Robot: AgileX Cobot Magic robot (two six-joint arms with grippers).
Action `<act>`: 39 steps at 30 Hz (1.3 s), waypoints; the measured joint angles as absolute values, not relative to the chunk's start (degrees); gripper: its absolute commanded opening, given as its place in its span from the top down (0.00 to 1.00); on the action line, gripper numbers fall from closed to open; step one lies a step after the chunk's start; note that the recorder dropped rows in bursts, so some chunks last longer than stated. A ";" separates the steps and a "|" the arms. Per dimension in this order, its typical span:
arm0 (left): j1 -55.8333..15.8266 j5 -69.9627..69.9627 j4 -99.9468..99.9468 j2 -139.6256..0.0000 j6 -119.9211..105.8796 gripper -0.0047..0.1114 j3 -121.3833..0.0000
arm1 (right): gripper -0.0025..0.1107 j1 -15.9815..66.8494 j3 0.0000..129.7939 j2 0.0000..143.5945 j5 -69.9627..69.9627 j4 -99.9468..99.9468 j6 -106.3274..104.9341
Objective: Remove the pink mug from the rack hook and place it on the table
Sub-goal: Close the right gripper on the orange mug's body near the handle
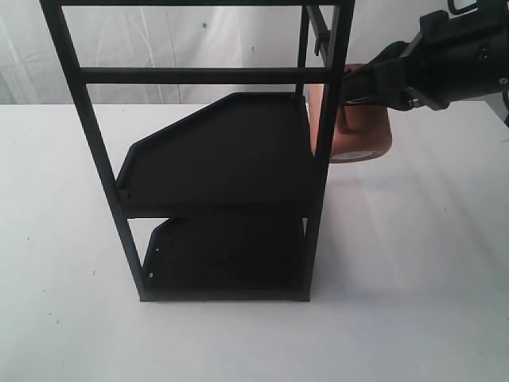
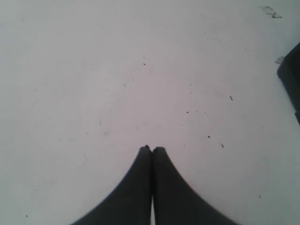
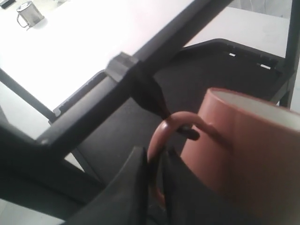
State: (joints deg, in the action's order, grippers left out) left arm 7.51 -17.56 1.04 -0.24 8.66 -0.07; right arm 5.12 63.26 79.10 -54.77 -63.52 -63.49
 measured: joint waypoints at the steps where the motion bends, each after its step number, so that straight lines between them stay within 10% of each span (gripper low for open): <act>1: 7.51 -17.56 1.04 -0.24 8.66 0.96 -0.07 | 0.96 5.12 63.26 79.10 -54.77 -63.45 -63.49; 39: 7.51 -17.56 1.04 -0.24 8.66 0.96 -0.07 | 0.97 5.12 63.26 79.21 -55.01 -62.39 -63.49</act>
State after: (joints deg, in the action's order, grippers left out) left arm 7.51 -17.56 1.04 -0.24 8.66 -0.07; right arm 5.12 63.26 79.21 -55.01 -62.39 -63.49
